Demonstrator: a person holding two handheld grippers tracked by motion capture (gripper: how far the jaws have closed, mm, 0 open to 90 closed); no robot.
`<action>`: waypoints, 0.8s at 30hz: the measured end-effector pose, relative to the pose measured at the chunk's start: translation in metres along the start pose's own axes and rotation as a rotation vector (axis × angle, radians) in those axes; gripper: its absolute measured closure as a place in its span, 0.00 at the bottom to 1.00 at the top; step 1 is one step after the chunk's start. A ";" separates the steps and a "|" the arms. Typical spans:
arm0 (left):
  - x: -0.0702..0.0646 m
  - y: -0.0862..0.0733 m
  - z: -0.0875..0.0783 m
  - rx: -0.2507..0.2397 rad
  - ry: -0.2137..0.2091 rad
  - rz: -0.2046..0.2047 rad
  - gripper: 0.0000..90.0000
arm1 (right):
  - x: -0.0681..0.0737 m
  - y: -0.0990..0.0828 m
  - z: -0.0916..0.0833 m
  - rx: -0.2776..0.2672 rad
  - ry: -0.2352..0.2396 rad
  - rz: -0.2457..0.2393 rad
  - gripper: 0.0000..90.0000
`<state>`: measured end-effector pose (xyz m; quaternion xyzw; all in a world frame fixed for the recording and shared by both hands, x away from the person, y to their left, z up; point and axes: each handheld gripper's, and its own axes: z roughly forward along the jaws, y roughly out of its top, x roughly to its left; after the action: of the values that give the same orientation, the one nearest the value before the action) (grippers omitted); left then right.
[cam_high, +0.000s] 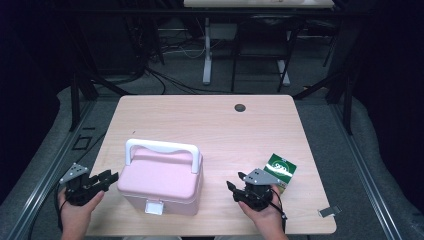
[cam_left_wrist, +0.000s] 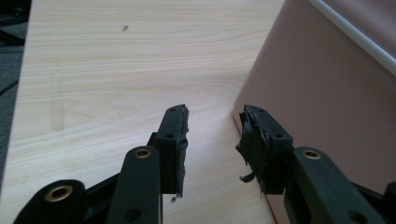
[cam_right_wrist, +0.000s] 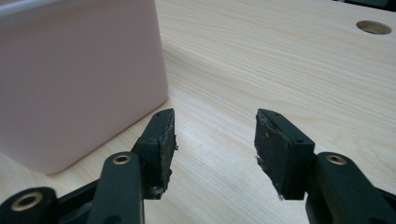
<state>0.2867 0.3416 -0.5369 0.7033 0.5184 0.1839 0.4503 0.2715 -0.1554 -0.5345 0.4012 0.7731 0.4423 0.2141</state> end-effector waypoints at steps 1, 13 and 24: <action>-0.001 0.000 0.001 0.004 -0.010 0.000 0.69 | -0.001 -0.001 0.001 0.006 -0.006 -0.011 0.52; -0.013 -0.001 0.005 0.006 -0.059 0.020 0.77 | -0.001 -0.005 0.000 -0.016 -0.004 0.035 0.61; -0.023 -0.003 0.012 0.051 -0.107 0.023 0.79 | -0.002 -0.008 0.001 -0.001 -0.014 0.036 0.59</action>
<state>0.2852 0.3160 -0.5407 0.7294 0.4898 0.1381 0.4571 0.2701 -0.1587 -0.5420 0.4181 0.7639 0.4437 0.2116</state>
